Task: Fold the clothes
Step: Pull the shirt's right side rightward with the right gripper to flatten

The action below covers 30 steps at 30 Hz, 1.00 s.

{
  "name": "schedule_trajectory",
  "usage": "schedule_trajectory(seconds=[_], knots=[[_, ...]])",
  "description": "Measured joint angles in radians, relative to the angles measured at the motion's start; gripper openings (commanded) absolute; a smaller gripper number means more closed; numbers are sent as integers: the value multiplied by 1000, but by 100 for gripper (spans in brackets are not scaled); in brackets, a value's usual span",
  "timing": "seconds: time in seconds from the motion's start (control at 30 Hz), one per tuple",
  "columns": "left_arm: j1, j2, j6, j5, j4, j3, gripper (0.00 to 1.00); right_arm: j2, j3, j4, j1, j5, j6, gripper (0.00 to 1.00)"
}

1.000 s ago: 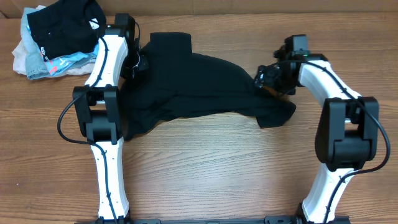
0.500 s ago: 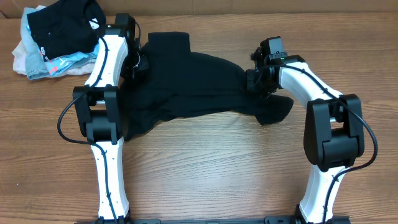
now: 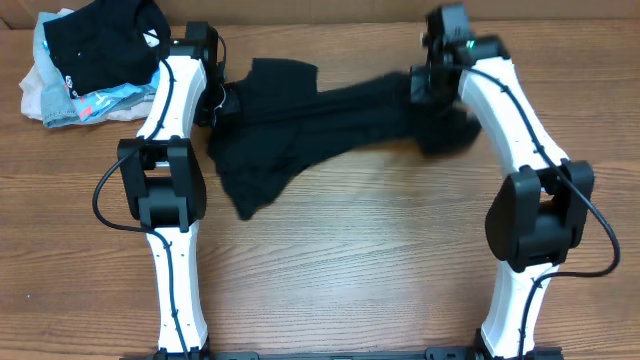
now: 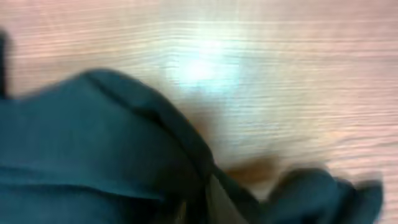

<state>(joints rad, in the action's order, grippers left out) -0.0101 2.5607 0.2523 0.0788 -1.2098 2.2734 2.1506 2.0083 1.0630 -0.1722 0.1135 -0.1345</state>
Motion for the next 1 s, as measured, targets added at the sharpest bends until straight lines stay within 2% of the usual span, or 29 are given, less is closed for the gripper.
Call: schedule_trajectory(seconds=[0.03,0.2,0.43,0.53,0.63,0.87,1.0], knots=[[-2,0,0,-5,-2,1,4,0,34,10,-3,29,5,100],[-1,0,0,-32,-29,12,4,-5,98,46,19,122,8,100],[0,0,0,-63,-112,76,7,-4,92,79,33,91,5,100],[0,-8,-4,-53,-138,105,27,-4,92,55,33,56,4,100],[0,-19,-13,-21,-168,111,85,-1,92,14,33,23,4,100],[0,-23,-18,23,-209,112,99,110,92,-72,37,29,-39,100],[0,-23,-19,27,-223,112,100,218,87,-116,63,32,-86,100]])
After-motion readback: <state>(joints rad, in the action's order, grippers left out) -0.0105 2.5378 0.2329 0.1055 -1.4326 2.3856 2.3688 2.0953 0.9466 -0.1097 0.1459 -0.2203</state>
